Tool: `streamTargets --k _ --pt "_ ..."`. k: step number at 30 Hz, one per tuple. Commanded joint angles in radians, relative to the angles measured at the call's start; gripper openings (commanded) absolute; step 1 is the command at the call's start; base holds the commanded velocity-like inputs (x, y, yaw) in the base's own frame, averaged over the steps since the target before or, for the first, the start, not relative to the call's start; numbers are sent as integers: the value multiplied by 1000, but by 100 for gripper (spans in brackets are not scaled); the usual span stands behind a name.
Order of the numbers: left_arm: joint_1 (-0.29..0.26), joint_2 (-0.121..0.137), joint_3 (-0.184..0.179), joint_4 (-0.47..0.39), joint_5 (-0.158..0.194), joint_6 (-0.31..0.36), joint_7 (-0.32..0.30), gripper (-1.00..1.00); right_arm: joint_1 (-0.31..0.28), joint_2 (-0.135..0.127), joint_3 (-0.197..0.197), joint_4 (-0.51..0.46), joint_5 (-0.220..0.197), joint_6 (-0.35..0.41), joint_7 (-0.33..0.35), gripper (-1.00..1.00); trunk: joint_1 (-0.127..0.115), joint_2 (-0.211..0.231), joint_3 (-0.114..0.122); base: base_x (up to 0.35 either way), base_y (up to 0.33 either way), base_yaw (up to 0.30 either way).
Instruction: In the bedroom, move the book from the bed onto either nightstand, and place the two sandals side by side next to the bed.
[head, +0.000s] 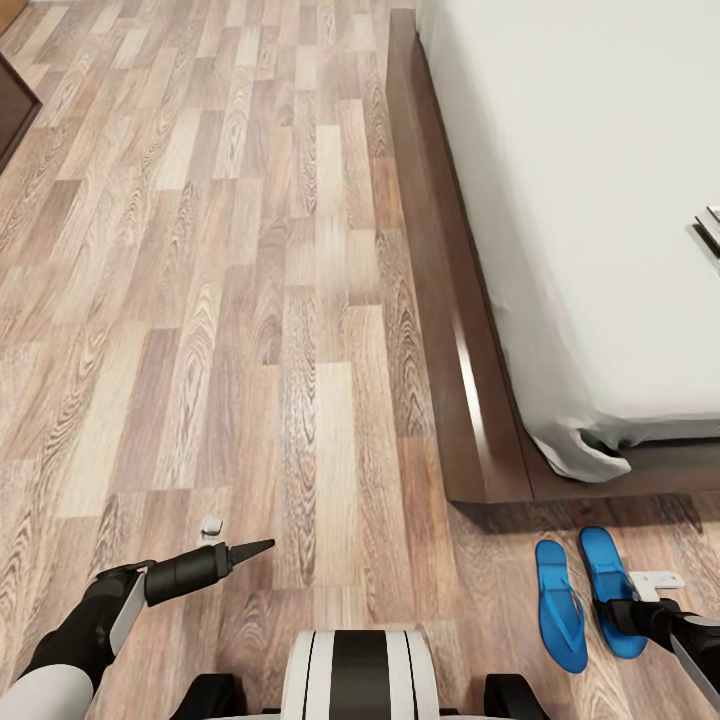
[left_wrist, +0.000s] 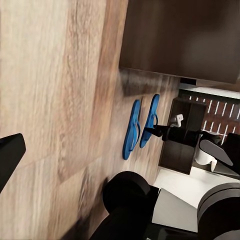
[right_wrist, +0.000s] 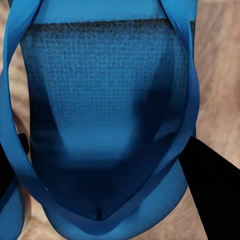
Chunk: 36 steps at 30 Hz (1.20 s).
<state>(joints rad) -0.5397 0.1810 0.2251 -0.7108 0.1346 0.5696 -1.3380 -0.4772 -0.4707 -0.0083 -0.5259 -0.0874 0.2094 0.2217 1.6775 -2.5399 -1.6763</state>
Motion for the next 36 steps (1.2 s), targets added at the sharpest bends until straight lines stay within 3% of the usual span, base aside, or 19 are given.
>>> streamTargets --k 1,12,22,27,36 --pt "0 0 1 0 2 10 -3 100 0 0 -1 -2 -9 7 2 -100 0 0 -1 2 -2 0" --pt "0 0 0 0 2 12 -3 100 0 0 -1 -1 -8 7 2 -100 4 -2 -35 0 0 0" --pt "0 0 0 -1 2 11 -3 100 0 0 -1 -2 -8 7 2 -100 4 -2 -35 0 0 0" --pt "0 0 0 0 2 12 -3 100 0 0 -1 -2 -8 7 2 -100 6 -3 -55 0 0 0" --pt "0 0 0 0 2 12 -3 100 0 0 -1 -1 -8 7 2 -100 6 -3 -55 0 0 0"
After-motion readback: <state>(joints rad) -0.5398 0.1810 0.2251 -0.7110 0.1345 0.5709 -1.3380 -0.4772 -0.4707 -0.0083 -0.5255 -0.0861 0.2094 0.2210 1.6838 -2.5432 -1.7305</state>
